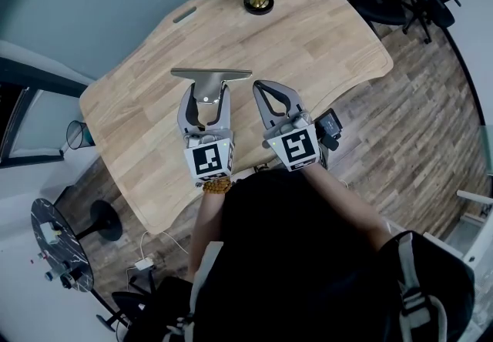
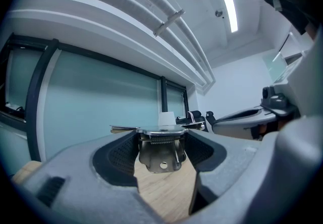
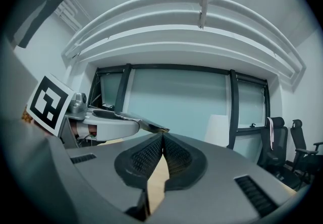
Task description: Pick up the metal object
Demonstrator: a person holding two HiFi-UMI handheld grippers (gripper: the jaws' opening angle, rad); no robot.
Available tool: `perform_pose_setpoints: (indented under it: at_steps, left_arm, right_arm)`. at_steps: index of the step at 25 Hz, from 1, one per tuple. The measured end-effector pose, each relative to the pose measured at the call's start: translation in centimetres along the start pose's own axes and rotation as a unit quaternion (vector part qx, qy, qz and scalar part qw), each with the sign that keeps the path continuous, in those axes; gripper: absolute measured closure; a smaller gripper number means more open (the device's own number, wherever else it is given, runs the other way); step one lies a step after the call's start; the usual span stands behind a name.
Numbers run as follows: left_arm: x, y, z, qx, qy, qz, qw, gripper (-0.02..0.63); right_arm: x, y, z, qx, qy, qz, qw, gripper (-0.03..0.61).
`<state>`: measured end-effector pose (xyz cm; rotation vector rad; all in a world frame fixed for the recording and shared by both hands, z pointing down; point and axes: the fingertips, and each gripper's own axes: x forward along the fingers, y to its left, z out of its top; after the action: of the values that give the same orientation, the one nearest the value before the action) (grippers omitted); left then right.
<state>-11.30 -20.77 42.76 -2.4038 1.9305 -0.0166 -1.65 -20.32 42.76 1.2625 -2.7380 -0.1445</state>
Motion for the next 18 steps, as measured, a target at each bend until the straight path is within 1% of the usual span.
perform_pose_setpoints:
  at_steps: [10, 18]
  left_arm:
    - [-0.24, 0.46, -0.78, -0.005, 0.009, 0.008, 0.9999, 0.322]
    - [-0.05, 0.2, -0.8, 0.0, 0.01, 0.006, 0.9999, 0.322]
  right_arm:
    - [-0.08, -0.1, -0.15, 0.001, 0.002, 0.0, 1.0, 0.577]
    - [-0.01, -0.35, -0.38, 0.003, 0.004, 0.001, 1.0, 0.575]
